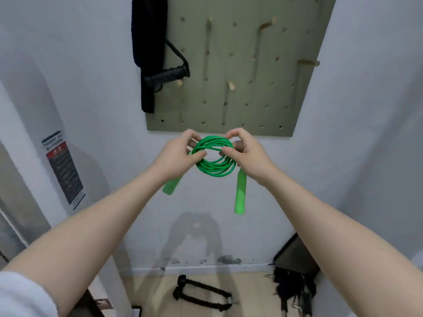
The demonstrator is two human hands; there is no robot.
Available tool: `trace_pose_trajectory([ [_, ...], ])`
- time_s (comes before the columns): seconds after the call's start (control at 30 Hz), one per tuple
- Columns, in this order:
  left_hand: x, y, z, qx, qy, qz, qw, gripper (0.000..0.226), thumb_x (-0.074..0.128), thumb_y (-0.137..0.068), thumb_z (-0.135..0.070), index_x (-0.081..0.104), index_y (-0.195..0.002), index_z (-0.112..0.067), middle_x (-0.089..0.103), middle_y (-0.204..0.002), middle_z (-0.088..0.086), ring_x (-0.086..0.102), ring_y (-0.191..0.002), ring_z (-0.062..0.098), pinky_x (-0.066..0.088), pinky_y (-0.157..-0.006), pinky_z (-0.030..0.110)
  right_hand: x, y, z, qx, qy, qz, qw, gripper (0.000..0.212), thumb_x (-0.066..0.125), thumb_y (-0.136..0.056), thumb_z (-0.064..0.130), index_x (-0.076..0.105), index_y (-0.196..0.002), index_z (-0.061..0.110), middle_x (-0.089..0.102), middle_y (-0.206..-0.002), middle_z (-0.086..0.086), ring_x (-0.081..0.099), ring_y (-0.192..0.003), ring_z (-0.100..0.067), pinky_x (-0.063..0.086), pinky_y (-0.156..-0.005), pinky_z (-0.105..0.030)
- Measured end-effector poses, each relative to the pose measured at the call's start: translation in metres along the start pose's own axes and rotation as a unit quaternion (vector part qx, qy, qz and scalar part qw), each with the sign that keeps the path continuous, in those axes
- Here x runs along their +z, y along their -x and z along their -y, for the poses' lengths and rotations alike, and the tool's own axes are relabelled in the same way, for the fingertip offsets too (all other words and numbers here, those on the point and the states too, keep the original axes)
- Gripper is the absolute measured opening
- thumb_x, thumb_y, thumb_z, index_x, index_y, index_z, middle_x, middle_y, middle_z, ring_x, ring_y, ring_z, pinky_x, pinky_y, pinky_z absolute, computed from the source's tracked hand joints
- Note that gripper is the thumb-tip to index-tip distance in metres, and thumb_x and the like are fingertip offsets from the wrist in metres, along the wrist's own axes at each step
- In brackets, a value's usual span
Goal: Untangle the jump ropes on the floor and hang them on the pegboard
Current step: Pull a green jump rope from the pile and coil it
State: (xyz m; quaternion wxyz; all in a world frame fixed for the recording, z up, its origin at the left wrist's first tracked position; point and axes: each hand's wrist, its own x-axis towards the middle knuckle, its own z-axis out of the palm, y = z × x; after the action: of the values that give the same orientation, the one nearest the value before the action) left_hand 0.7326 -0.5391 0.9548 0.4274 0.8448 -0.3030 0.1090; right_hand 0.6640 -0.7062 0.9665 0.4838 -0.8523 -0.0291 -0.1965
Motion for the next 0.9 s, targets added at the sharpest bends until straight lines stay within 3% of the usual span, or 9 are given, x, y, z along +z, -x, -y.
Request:
trace_pose_trajectory([
  [0.13, 0.007, -0.076, 0.003, 0.039, 0.034, -0.028, 0.998, 0.025, 0.066, -0.085, -0.021, 0.055, -0.106, -0.015, 0.059, -0.097, -0.009, 0.054, -0.088, 0.008, 0.036, -0.076, 0.013, -0.017, -0.07, -0.013, -0.033, 0.018, -0.071, 0.997, 0.024, 0.063, -0.084, 0.017, 0.05, -0.087, 0.037, 0.067, -0.084, -0.017, 0.051, -0.069, -0.016, 0.042, -0.068, -0.032],
  [0.27, 0.021, -0.133, 0.006, 0.076, 0.04, -0.07, 0.994, 0.028, 0.064, -0.085, -0.02, 0.054, -0.11, -0.013, 0.058, -0.097, -0.008, 0.053, -0.093, 0.007, 0.035, -0.078, 0.014, -0.034, -0.128, -0.025, -0.068, -0.021, -0.114, 0.991, 0.024, 0.062, -0.086, 0.009, 0.052, -0.089, 0.031, 0.064, -0.083, 0.004, 0.054, -0.072, -0.011, 0.044, -0.072, -0.027],
  [0.43, 0.023, -0.172, 0.052, 0.047, 0.056, -0.145, 0.987, 0.027, 0.061, -0.087, -0.015, 0.053, -0.113, -0.013, 0.06, -0.105, -0.007, 0.057, -0.101, 0.011, 0.041, -0.088, 0.02, -0.012, -0.198, -0.043, -0.11, -0.026, -0.037, 0.993, 0.029, 0.062, -0.085, 0.007, 0.049, -0.087, 0.032, 0.063, -0.082, 0.01, 0.054, -0.069, 0.0, 0.041, -0.072, -0.02],
  [0.53, 0.014, -0.175, 0.083, 0.035, 0.069, -0.209, 0.975, 0.027, 0.061, -0.086, -0.02, 0.054, -0.113, -0.016, 0.06, -0.104, -0.009, 0.056, -0.1, 0.007, 0.043, -0.09, 0.02, 0.014, -0.229, -0.045, -0.155, -0.028, -0.006, 0.988, 0.031, 0.063, -0.085, 0.008, 0.047, -0.085, 0.035, 0.063, -0.084, 0.011, 0.058, -0.078, -0.005, 0.041, -0.075, -0.019],
  [0.77, -0.008, -0.201, 0.1, 0.067, 0.056, -0.325, 0.942, 0.025, 0.055, -0.088, -0.014, 0.053, -0.112, -0.018, 0.058, -0.103, -0.014, 0.054, -0.096, -0.006, 0.041, -0.088, 0.012, 0.047, -0.282, -0.034, -0.243, -0.073, -0.003, 0.967, 0.025, 0.06, -0.085, 0.01, 0.047, -0.089, 0.031, 0.059, -0.085, 0.013, 0.058, -0.083, -0.009, 0.045, -0.079, -0.023],
  [0.9, 0.001, -0.208, 0.11, 0.071, 0.053, -0.344, 0.935, 0.025, 0.051, -0.09, -0.014, 0.051, -0.114, -0.018, 0.057, -0.106, -0.01, 0.055, -0.099, 0.0, 0.042, -0.089, 0.016, 0.048, -0.294, -0.041, -0.282, -0.056, 0.006, 0.958, 0.017, 0.059, -0.085, 0.013, 0.049, -0.095, 0.023, 0.057, -0.082, 0.016, 0.055, -0.078, -0.006, 0.043, -0.075, -0.02],
])
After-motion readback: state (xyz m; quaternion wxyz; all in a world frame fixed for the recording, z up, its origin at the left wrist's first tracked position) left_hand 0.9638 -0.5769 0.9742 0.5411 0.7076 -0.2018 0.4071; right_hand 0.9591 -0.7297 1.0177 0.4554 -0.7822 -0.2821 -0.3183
